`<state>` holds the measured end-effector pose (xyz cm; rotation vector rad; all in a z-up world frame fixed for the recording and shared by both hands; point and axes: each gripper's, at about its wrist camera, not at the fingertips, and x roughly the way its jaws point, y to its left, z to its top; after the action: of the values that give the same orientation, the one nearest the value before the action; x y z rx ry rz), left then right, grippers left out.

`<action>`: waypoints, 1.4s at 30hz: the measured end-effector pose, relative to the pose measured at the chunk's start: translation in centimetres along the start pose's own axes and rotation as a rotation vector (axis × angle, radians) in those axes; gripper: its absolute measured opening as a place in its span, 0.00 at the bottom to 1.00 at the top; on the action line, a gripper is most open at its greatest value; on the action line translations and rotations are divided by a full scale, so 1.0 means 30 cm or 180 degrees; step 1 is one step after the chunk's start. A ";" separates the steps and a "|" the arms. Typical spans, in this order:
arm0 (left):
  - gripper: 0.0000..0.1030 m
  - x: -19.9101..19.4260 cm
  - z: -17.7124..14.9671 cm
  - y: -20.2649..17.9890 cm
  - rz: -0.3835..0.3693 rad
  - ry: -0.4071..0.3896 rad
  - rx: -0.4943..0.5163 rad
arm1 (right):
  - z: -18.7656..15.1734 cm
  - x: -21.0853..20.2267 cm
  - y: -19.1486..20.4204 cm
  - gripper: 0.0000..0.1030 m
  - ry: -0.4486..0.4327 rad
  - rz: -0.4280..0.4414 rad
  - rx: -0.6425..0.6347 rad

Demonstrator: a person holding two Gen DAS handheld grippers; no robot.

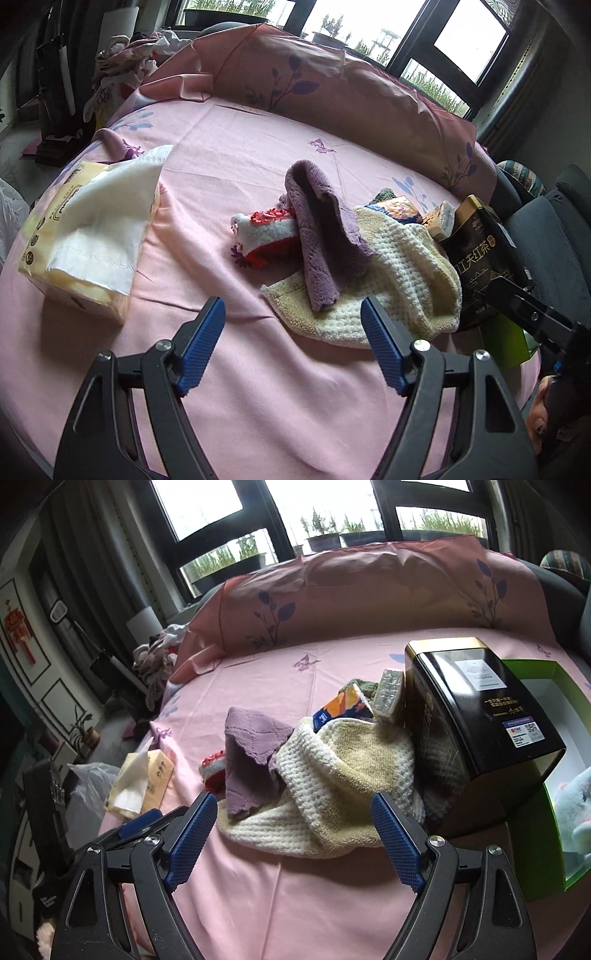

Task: Organize soft objects
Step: 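Move the right gripper back toward the cream knitted towel, then close the right gripper on the cream knitted towel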

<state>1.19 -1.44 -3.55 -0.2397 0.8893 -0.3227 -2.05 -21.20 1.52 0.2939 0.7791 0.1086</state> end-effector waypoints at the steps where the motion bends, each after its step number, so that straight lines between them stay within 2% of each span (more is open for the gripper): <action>1: 0.72 0.003 -0.003 0.002 0.0037 0.0006 -0.0008 | -0.002 0.023 0.002 0.84 0.0046 -0.0046 -0.0005; 3: 0.72 0.006 -0.004 0.009 0.0065 0.0025 -0.0040 | -0.009 0.068 0.006 0.78 0.0133 -0.0128 -0.0016; 5: 0.71 0.007 -0.006 0.018 0.0031 0.0047 -0.0065 | -0.012 0.114 0.010 0.77 0.0218 -0.0211 -0.0053; 10: 0.58 0.026 -0.009 0.037 0.0045 0.0176 -0.0053 | -0.041 0.234 0.027 0.77 0.0402 -0.0647 -0.0324; 11: 0.58 0.029 -0.008 0.043 0.0052 0.0194 -0.0075 | -0.047 0.253 0.030 0.69 0.0425 -0.0725 -0.0375; 12: 0.57 0.030 -0.007 0.050 0.0047 0.0205 -0.0106 | -0.050 0.269 0.030 0.56 0.0449 -0.0783 -0.0403; 13: 0.57 0.029 -0.006 0.058 0.0031 0.0206 -0.0140 | -0.053 0.282 0.027 0.47 0.0466 -0.0837 -0.0415; 15: 0.57 0.022 -0.003 0.071 -0.0008 0.0198 -0.0209 | -0.050 0.290 0.015 0.24 0.0458 -0.0837 -0.0417; 18: 0.57 0.006 0.000 0.080 -0.0049 0.0174 -0.0251 | -0.037 0.240 0.000 0.13 0.0350 -0.0546 -0.0290; 21: 0.57 -0.014 0.006 0.086 -0.0104 0.0122 -0.0259 | -0.010 0.124 -0.015 0.13 0.0129 -0.0004 -0.0038; 23: 0.57 -0.026 0.010 0.088 -0.0171 0.0093 -0.0292 | 0.008 0.018 -0.018 0.13 -0.0126 0.0246 0.0054; 26: 0.57 -0.027 0.013 0.092 -0.0241 0.0110 -0.0338 | 0.022 -0.143 -0.010 0.13 -0.0561 0.0280 0.0101; 29: 0.57 -0.026 0.013 0.093 -0.0298 0.0155 -0.0369 | 0.026 -0.242 0.010 0.13 -0.0753 0.0377 0.0040; 32: 0.57 -0.033 0.017 0.093 -0.0388 0.0168 -0.0372 | 0.023 -0.257 0.033 0.13 -0.0714 0.0387 -0.0030; 35: 0.57 -0.056 0.028 0.109 -0.0367 0.0109 -0.0378 | 0.023 -0.182 0.061 0.13 -0.0419 0.0674 -0.0002; 37: 0.57 -0.075 0.033 0.133 -0.0318 0.0049 -0.0445 | 0.012 -0.125 0.084 0.13 -0.0245 0.0768 -0.0027; 42: 0.57 -0.076 0.030 0.151 -0.0372 0.0154 -0.0443 | -0.025 0.012 0.131 0.13 0.0200 0.1288 0.0032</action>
<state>1.37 3.66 -2.89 -0.4151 0.9486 -0.3769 -2.29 -17.22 1.96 0.4569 0.7745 0.4968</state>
